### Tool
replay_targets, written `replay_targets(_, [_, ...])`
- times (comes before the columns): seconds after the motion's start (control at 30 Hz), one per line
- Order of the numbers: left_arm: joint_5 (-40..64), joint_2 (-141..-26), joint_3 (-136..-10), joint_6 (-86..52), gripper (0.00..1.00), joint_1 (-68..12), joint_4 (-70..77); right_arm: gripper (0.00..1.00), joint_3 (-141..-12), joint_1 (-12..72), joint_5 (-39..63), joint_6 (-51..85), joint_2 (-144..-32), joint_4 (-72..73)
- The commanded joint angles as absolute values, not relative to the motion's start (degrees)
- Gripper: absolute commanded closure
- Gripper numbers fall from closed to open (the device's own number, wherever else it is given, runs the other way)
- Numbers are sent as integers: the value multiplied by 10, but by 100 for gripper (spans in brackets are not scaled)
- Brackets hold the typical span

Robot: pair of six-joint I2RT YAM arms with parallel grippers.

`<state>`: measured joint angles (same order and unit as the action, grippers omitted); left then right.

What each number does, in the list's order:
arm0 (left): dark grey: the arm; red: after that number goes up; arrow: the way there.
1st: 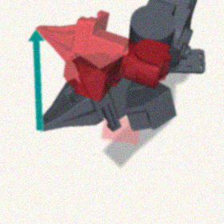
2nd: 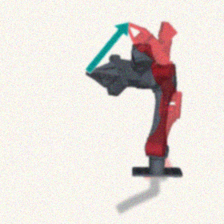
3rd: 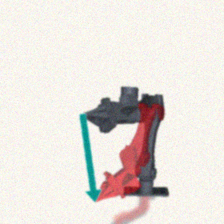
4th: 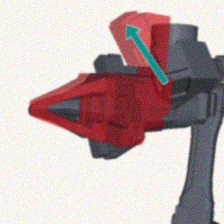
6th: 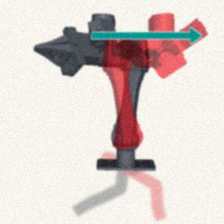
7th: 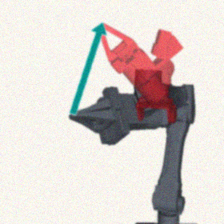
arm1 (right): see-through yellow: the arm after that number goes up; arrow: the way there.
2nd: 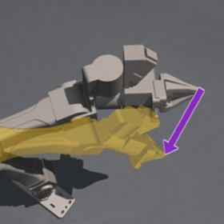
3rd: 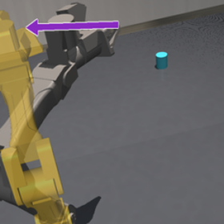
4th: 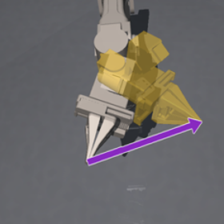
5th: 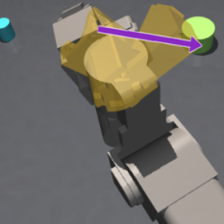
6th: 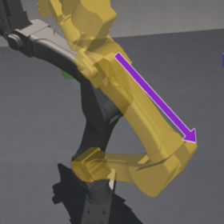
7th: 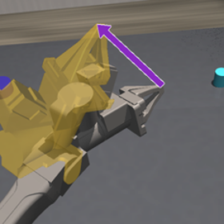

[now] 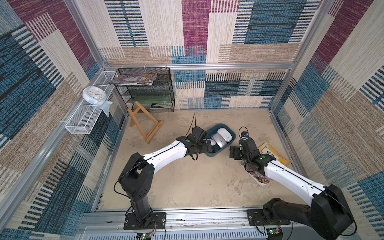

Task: Take out the mouse from the storage box
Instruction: Move the storage box to the center of the board.

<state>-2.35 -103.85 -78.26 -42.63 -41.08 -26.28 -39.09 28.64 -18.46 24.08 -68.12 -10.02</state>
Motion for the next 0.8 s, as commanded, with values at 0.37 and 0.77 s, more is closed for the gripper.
replay_targets(0.37, [-107,-1152,-902,-424,7,-423,-401,9,-370,285,-204,231,-668,-29])
replay_targets(0.77, [-109,-1136,-851,-420,18,-399,-385,9,-377,284,-199,230,-680,-33])
